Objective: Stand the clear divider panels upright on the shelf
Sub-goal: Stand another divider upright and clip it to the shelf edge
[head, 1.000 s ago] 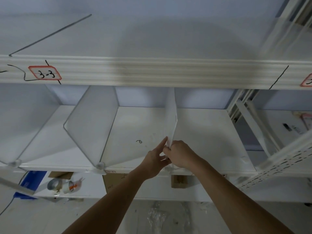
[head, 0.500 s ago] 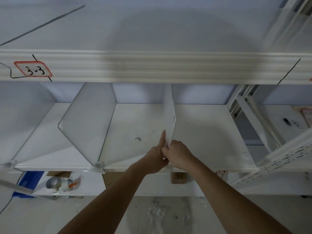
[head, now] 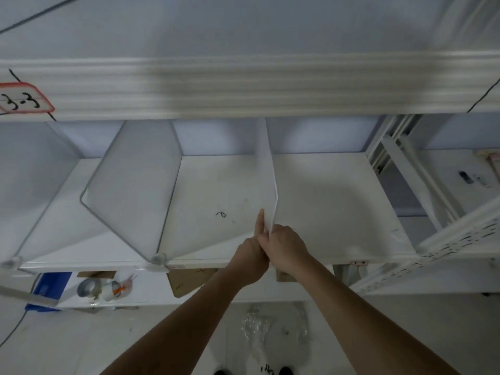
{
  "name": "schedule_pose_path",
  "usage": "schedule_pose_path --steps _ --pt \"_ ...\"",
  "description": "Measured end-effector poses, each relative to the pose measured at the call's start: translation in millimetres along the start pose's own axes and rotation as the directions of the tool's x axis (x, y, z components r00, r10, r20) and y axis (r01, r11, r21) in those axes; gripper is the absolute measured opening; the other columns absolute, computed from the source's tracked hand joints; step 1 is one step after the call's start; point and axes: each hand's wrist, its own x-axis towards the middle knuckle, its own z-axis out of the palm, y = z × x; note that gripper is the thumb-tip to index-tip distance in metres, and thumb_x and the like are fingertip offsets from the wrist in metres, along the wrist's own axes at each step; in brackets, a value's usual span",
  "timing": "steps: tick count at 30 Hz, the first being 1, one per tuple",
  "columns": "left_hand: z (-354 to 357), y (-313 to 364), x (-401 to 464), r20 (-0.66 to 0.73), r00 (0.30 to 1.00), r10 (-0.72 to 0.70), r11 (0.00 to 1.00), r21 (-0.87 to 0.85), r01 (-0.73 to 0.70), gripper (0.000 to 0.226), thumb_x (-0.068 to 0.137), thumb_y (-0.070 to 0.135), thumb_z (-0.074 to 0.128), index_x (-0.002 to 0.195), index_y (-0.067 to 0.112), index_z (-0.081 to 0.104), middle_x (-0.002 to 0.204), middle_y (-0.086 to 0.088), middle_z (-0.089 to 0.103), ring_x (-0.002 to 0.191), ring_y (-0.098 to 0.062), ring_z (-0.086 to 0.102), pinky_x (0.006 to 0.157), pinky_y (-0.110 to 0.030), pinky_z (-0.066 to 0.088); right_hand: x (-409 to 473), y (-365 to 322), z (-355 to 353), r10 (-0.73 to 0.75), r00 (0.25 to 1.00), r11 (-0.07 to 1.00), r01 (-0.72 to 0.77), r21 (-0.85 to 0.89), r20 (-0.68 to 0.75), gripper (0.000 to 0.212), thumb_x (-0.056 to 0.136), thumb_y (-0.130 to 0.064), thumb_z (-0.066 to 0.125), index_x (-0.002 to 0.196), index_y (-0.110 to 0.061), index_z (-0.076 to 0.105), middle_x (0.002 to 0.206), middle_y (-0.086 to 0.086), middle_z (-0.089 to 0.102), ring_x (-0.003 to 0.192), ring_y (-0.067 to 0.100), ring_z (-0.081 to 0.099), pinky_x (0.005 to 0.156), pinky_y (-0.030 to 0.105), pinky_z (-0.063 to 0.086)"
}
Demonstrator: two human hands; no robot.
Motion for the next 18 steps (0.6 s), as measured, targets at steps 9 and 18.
schedule_pose_path --steps 9,18 --pt "-11 -31 0 -0.044 0.993 0.106 0.957 -0.265 -0.113 0.07 0.092 0.023 0.072 0.154 0.026 0.039 0.133 0.0 0.069 0.119 -0.016 0.066 0.104 -0.031 0.052 3 36 27 0.002 0.997 0.82 -0.042 0.571 0.071 0.104 0.066 -0.095 0.047 0.149 -0.032 0.048 0.126 0.002 0.074 0.114 0.016 0.07 0.104 0.042 0.053" --pt "4 -63 -20 0.008 0.977 -0.214 0.844 -0.501 0.189 0.014 0.099 0.022 0.06 0.091 0.016 0.071 0.087 0.001 0.073 0.077 -0.015 0.068 0.075 -0.031 0.053 -22 83 56 0.222 0.968 0.611 -0.23 0.757 0.115 0.033 0.103 -0.03 0.056 0.106 0.0 0.071 0.082 0.001 0.075 0.064 -0.002 0.069 0.068 0.021 0.059"
